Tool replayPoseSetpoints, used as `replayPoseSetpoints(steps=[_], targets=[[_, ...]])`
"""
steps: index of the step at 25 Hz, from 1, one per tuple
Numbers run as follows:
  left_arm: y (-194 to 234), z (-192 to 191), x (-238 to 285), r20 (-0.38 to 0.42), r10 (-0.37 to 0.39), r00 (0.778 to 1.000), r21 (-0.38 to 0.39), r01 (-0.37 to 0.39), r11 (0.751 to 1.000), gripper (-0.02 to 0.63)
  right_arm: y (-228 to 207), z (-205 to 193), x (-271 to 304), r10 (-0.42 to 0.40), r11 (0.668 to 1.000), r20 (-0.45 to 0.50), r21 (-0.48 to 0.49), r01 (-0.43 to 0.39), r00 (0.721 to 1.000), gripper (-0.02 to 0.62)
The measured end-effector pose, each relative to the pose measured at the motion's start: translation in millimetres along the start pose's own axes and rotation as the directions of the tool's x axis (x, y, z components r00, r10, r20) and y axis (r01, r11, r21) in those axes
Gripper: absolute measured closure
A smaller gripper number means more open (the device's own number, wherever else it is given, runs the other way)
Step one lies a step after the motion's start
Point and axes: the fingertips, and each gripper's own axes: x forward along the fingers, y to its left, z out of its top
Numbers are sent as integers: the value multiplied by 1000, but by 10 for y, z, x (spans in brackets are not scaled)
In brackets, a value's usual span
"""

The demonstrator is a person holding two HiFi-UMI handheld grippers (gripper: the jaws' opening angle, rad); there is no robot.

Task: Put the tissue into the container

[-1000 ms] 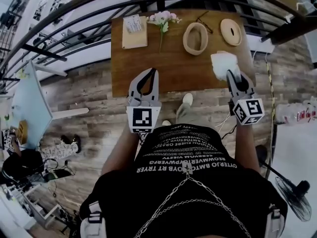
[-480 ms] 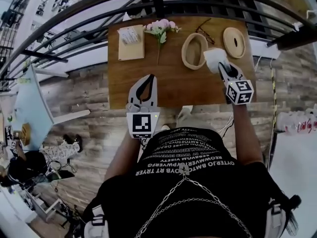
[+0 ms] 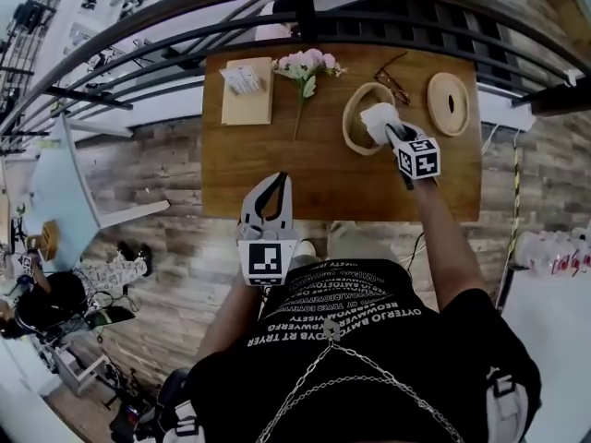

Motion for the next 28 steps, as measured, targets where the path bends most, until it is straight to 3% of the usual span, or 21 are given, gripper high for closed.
replayPoseSetpoints(steps=[4, 8, 11, 12, 13, 14, 22, 25, 28], targets=[[48, -123, -9, -44, 29, 999, -9, -30, 1000, 575, -10, -82, 333, 7, 1000, -77, -30, -10, 997, 508], [37, -164, -10, -51, 33, 998, -1, -33, 999, 575, 116, -174, 618, -3, 983, -177, -182, -30, 984, 503], [-18, -146, -31, -40, 22, 999, 6, -22, 1000, 575, 227, -247, 679, 7, 960, -215, -273, -67, 977, 457], [-40, -140, -49, -33, 16, 999, 8, -16, 1000, 575, 243, -246, 659, 13, 957, -212, -280, -74, 977, 393], [-60, -139, -71, -27, 10, 1000, 9, -10, 1000, 575, 242, -227, 619, 15, 958, -201, -277, -71, 979, 324], [-71, -143, -99, -21, 3, 1000, 8, -3, 1000, 575, 230, -193, 560, 11, 962, -180, -266, -60, 984, 311], [25, -191, -437, 25, -11, 1000, 3, 11, 1000, 575, 391, 114, -457, -46, 988, 44, -144, 52, 998, 311], [54, -80, -581, 75, -26, 997, 0, 26, 1000, 575, 535, 251, -1008, -65, 993, 159, -85, 79, 985, 355], [108, 35, -762, 124, -40, 992, -8, 41, 999, 575, 713, 383, -1594, -100, 991, 279, -60, 121, 955, 441]])
